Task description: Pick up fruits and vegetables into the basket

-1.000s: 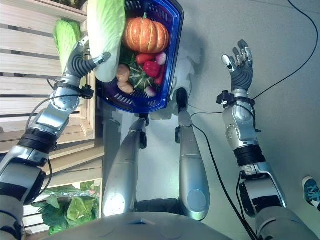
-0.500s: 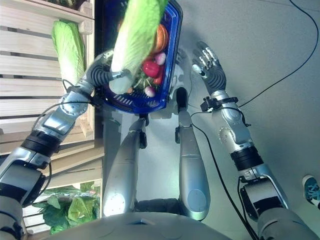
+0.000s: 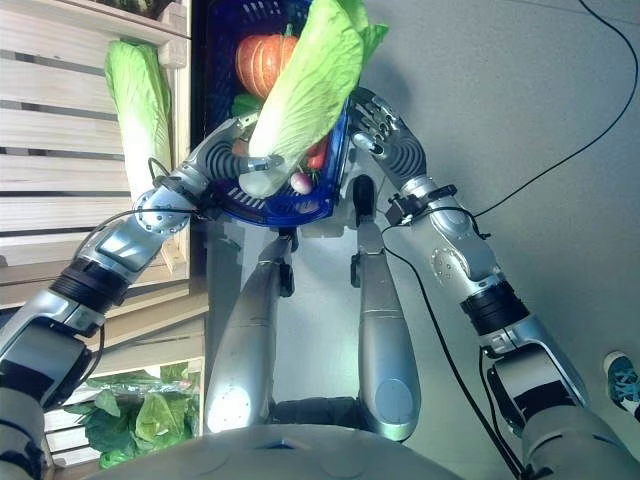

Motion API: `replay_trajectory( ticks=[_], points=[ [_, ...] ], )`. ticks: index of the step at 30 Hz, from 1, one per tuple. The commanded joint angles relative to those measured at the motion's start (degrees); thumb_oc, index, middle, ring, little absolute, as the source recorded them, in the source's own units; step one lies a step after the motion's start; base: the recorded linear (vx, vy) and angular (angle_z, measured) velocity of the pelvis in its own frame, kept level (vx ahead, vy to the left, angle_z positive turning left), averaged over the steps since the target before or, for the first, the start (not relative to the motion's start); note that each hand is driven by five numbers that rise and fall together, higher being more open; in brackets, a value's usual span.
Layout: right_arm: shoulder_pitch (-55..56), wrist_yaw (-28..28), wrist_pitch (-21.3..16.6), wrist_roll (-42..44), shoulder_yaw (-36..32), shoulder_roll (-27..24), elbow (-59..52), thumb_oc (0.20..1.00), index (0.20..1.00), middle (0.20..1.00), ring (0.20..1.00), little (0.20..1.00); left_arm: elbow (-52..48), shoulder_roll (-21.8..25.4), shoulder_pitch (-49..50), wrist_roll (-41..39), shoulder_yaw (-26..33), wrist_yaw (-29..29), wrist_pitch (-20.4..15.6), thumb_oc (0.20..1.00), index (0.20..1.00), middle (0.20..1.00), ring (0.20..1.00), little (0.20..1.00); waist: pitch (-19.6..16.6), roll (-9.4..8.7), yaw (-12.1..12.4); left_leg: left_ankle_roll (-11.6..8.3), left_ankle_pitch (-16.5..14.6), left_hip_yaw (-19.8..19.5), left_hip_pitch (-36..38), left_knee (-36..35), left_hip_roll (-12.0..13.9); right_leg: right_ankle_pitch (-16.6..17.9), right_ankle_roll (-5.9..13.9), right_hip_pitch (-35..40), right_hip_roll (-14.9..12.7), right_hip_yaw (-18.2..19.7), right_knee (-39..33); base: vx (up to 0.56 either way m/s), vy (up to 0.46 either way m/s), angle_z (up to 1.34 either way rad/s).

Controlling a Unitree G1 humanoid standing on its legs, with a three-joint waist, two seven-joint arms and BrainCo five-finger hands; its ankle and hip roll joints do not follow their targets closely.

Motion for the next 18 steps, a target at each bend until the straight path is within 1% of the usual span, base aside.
replay_trajectory(
  ticks=[1,8,14,18],
  points=[
    [1.4,1.4,-1.0,2.7,0.9,-1.3,-7.3,1.000,1.000,1.000,1.000,1.000,-7.6,0.5,-0.1,0.3,-0.3,-1.5,-4.6,0.200,0.200,0.200,0.200,0.200,-2.2,2.33,-0.2,-0.71,2.9,-0.6,1.3,-6.9,-1.1,-8.3,2.65,4.2,1.9,-5.2,4.2,0.00,0.000,0.00],
    [0.5,1.2,-1.6,3.8,2.3,-1.3,-8.3,1.000,1.000,1.000,1.000,1.000,-8.7,0.6,-1.1,-0.2,-3.1,-4.7,-4.5,0.200,0.200,0.200,0.200,0.200,-2.2,2.18,0.0,-0.76,2.9,-0.7,1.2,-7.0,-1.2,-7.9,2.84,4.2,1.9,-5.2,3.9,0.00,0.000,0.00],
    [0.1,1.5,-2.2,5.1,3.3,-1.7,-8.9,1.000,1.000,1.000,1.000,1.000,-9.7,0.4,-1.7,0.0,-5.4,-6.0,-4.2,0.200,0.200,0.200,0.200,0.200,-2.2,1.84,0.0,-0.68,2.8,-0.7,1.2,-7.2,-1.1,-7.7,3.04,4.1,1.9,-5.3,3.7,0.00,-0.005,0.00],
    [-0.2,2.5,-3.0,5.5,3.9,-1.7,-9.0,1.000,1.000,1.000,1.000,1.000,-9.9,0.3,-2.3,0.7,-6.5,-6.9,-2.9,0.200,0.200,0.200,0.200,0.200,-2.2,1.56,0.0,-0.61,2.7,-0.8,1.2,-7.2,-1.2,-7.6,3.18,4.0,1.9,-5.3,3.7,0.00,0.000,0.00]
  ],
)
